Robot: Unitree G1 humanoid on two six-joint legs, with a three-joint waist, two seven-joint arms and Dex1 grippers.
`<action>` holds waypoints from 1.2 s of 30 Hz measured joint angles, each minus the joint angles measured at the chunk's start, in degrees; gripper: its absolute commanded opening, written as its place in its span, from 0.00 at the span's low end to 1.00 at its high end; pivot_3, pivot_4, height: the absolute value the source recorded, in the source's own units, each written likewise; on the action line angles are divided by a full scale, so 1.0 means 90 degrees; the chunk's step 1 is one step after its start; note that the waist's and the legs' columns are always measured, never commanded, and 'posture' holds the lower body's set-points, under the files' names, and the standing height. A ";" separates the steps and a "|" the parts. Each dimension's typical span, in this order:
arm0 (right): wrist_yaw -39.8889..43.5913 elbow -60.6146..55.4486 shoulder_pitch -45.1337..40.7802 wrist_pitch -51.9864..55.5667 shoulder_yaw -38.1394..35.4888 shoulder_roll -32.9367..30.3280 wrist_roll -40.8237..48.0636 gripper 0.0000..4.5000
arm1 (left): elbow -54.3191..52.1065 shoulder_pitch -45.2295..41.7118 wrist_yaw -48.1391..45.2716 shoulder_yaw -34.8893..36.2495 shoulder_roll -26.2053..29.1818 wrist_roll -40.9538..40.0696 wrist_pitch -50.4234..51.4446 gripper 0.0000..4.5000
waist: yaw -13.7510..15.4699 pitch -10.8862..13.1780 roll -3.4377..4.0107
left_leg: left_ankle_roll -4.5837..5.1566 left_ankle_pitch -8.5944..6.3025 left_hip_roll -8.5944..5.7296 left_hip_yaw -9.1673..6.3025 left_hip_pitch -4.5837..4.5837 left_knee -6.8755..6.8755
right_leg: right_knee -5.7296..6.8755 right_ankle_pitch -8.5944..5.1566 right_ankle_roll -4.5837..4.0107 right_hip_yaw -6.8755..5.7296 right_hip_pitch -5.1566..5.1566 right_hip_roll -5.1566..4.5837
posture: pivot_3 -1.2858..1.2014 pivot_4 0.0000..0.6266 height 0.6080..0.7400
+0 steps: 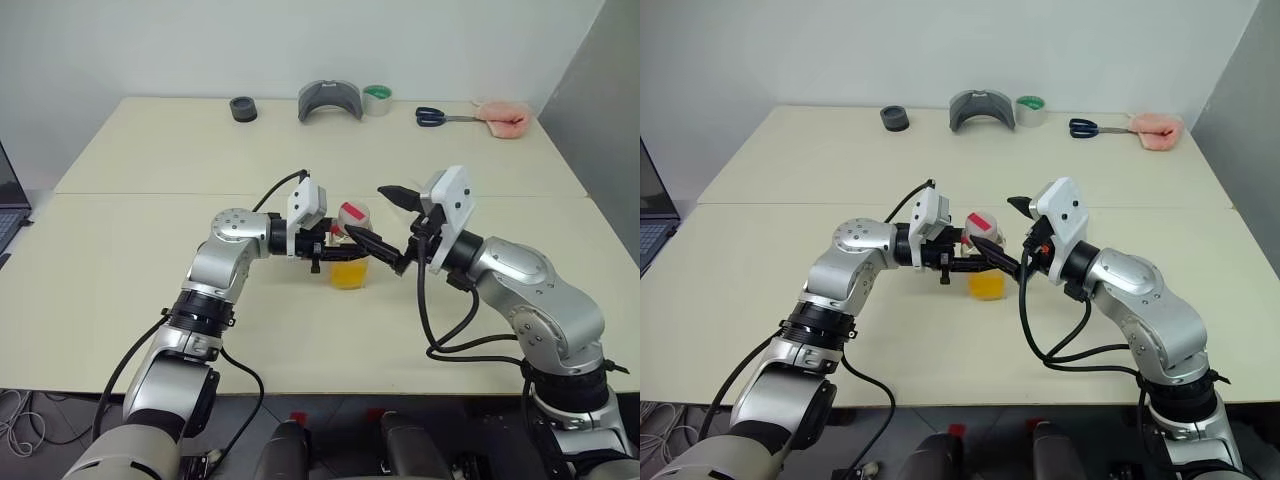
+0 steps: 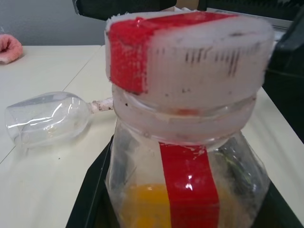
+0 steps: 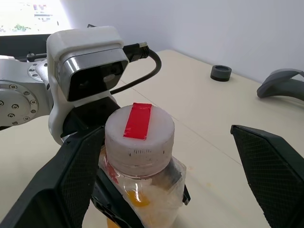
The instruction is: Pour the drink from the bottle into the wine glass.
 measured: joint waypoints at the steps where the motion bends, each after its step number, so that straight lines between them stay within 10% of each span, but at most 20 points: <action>1: 0.0001 -0.0006 0.0009 0.0000 -0.0005 -0.0009 0.0004 1.00 | 0.0000 0.0000 0.0002 0.0000 0.0000 0.0000 0.0000 0.38 | 0.0000 0.0000 0.0000 | 0.0000 0.0000 0.0000 0.0000 0.0000 0.0000 | 0.0000 0.0000 0.0000 0.0000 0.0000 0.0000 | 0.52 0.24 1.00; 36: 0.0001 -0.0041 0.0052 0.0008 -0.0105 -0.0184 0.0116 1.00 | 0.0003 0.0001 0.0093 0.0010 0.0052 0.0000 0.0001 0.38 | 0.0000 0.0000 0.0000 | 0.0000 0.0000 0.0000 0.0000 0.0000 0.0000 | 0.0000 0.0000 0.0000 0.0000 0.0000 0.0000 | 0.52 0.24 1.00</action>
